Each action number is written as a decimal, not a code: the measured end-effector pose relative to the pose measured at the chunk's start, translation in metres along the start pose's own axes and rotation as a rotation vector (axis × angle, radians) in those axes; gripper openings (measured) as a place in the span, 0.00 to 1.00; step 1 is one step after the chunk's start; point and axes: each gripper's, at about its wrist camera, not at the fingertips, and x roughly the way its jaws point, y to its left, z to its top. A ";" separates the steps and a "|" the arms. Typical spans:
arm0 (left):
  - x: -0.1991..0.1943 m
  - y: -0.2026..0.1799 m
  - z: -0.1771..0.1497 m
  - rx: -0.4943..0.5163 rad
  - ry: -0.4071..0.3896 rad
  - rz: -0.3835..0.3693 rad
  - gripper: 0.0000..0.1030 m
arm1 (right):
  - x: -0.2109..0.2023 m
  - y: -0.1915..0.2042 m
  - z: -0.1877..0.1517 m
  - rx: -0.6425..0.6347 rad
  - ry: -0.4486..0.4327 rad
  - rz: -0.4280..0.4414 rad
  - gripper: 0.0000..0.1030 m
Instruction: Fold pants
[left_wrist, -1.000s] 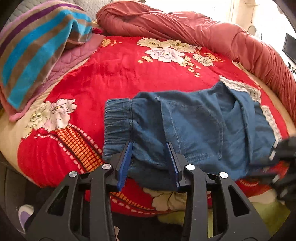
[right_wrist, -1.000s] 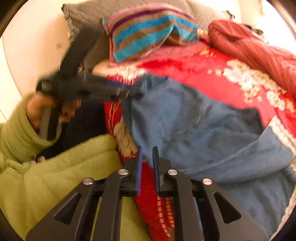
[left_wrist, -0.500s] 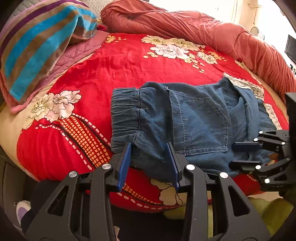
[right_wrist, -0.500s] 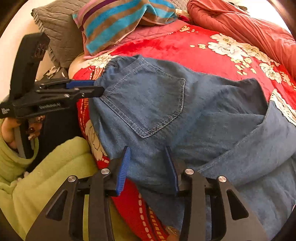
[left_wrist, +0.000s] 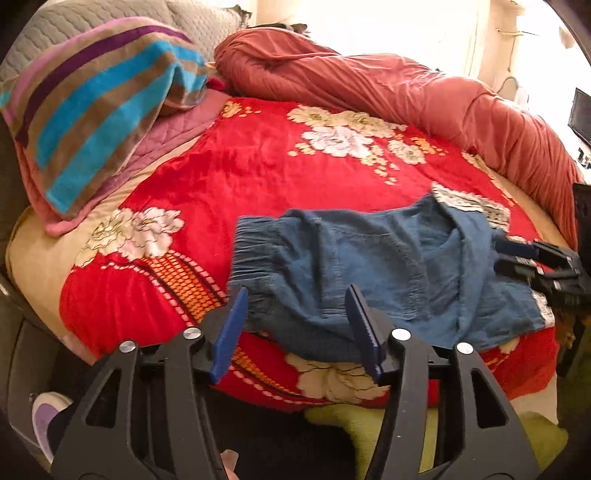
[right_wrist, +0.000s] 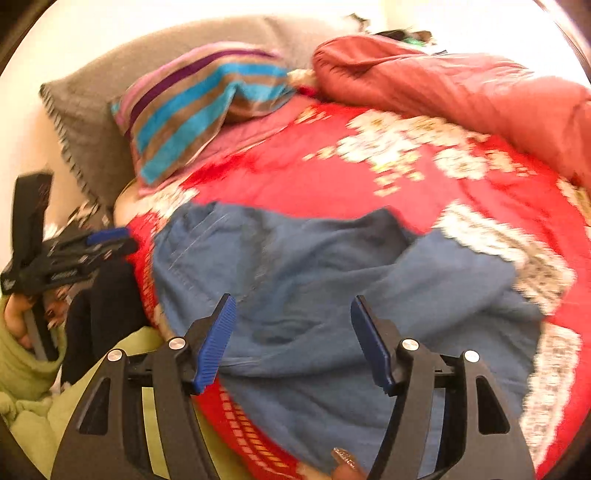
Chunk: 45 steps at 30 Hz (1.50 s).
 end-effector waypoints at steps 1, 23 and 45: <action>0.000 -0.004 0.002 0.004 0.000 -0.007 0.47 | -0.005 -0.008 0.003 0.017 -0.015 -0.019 0.62; 0.073 -0.155 0.030 0.256 0.174 -0.324 0.50 | 0.039 -0.130 0.075 0.234 0.059 -0.184 0.62; 0.118 -0.160 -0.006 0.215 0.253 -0.390 0.38 | 0.144 -0.157 0.088 0.183 0.210 -0.366 0.13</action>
